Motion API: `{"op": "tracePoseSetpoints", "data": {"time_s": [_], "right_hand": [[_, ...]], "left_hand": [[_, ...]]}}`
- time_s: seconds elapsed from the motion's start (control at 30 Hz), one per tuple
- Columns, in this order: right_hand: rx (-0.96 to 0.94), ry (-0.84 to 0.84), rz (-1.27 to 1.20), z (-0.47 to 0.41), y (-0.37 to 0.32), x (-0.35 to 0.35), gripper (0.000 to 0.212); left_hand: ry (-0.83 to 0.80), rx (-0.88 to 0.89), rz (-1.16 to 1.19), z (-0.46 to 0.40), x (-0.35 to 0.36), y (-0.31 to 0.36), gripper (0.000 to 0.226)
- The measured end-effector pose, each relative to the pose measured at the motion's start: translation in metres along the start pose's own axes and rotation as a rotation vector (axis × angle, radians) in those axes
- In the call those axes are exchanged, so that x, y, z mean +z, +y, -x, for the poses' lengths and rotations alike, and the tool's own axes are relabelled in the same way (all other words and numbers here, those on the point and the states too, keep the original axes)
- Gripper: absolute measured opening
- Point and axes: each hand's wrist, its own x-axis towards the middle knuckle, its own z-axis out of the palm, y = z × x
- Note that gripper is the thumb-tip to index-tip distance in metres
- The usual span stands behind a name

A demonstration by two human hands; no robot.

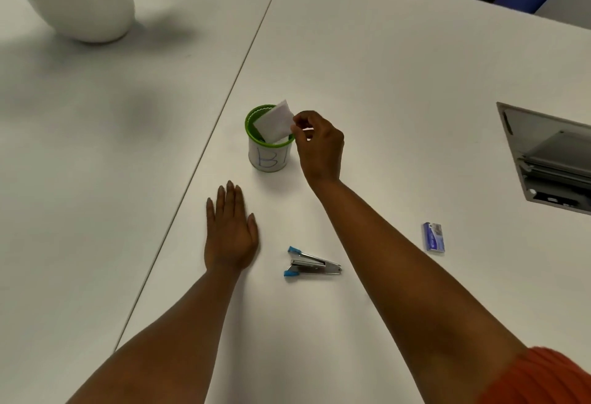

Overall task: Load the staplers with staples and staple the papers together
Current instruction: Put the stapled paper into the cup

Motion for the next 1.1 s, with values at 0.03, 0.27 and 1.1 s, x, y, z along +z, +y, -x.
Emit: {"op": "tracePoseSetpoints", "data": {"time_s": [0.03,0.27,1.1], "right_hand": [[-0.005,-0.016,0.018,0.001,0.001,0.002,0.011],[0.07,0.118,-0.052,0.008,0.046,-0.043,0.011],[0.081,-0.721,0.474,0.036,0.116,-0.096,0.011]], "left_hand": [[0.0,0.002,0.001,0.0,0.0,0.0,0.076],[0.006,0.004,0.019,0.001,-0.001,0.0,0.077],[0.01,-0.007,-0.009,0.001,-0.004,0.001,0.076]]}}
